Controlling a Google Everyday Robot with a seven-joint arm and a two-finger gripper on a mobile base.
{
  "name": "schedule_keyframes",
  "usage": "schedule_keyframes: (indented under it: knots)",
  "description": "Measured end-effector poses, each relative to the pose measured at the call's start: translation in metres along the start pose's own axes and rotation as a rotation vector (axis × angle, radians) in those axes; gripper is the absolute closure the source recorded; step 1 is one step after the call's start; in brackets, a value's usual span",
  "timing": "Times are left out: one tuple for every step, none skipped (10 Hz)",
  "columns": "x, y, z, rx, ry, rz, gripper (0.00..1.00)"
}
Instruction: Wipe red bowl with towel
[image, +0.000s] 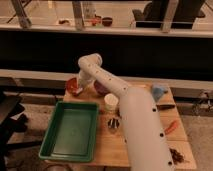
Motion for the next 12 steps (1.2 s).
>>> schedule_keyframes:
  knots:
    - [-0.001,-0.003,-0.002,0.005,0.007,-0.004,0.99]
    - [0.001,-0.007,-0.006,0.016,0.015,-0.002,0.99]
    - [0.005,-0.016,-0.011,0.032,0.027,-0.004,0.99]
    - [0.009,-0.031,-0.016,0.05,0.041,-0.016,0.99]
    - [0.014,-0.05,-0.019,0.064,0.055,-0.042,0.99]
    - [0.018,-0.064,-0.018,0.071,0.064,-0.069,0.99]
    - [0.022,-0.077,-0.015,0.075,0.068,-0.093,0.99]
    - [0.023,-0.086,-0.009,0.076,0.064,-0.111,0.99]
    - [0.022,-0.086,-0.002,0.071,0.051,-0.114,0.99]
    - [0.02,-0.077,0.008,0.058,0.035,-0.109,0.99]
    - [0.018,-0.066,0.018,0.042,0.02,-0.102,0.99]
    - [0.015,-0.055,0.025,0.027,0.008,-0.096,0.99]
